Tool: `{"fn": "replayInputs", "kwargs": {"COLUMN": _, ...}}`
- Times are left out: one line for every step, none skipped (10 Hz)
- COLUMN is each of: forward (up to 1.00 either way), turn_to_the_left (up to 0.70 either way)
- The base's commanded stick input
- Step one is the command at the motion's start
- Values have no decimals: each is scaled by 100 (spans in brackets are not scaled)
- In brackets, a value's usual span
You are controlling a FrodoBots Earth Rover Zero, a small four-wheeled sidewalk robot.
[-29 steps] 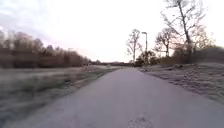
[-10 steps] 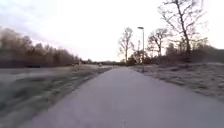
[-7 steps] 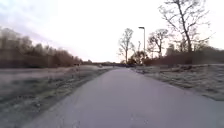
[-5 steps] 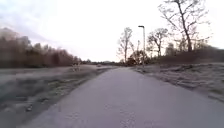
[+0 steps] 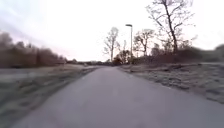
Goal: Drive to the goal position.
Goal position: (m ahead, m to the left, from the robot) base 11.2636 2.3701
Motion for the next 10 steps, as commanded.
{"fn": "replayInputs", "kwargs": {"forward": 100, "turn_to_the_left": 1}}
{"fn": "replayInputs", "kwargs": {"forward": 100, "turn_to_the_left": 1}}
{"fn": "replayInputs", "kwargs": {"forward": 100, "turn_to_the_left": 1}}
{"fn": "replayInputs", "kwargs": {"forward": 100, "turn_to_the_left": 1}}
{"fn": "replayInputs", "kwargs": {"forward": 100, "turn_to_the_left": 1}}
{"fn": "replayInputs", "kwargs": {"forward": 100, "turn_to_the_left": 1}}
{"fn": "replayInputs", "kwargs": {"forward": 100, "turn_to_the_left": 1}}
{"fn": "replayInputs", "kwargs": {"forward": 100, "turn_to_the_left": 1}}
{"fn": "replayInputs", "kwargs": {"forward": 100, "turn_to_the_left": 1}}
{"fn": "replayInputs", "kwargs": {"forward": 100, "turn_to_the_left": 1}}
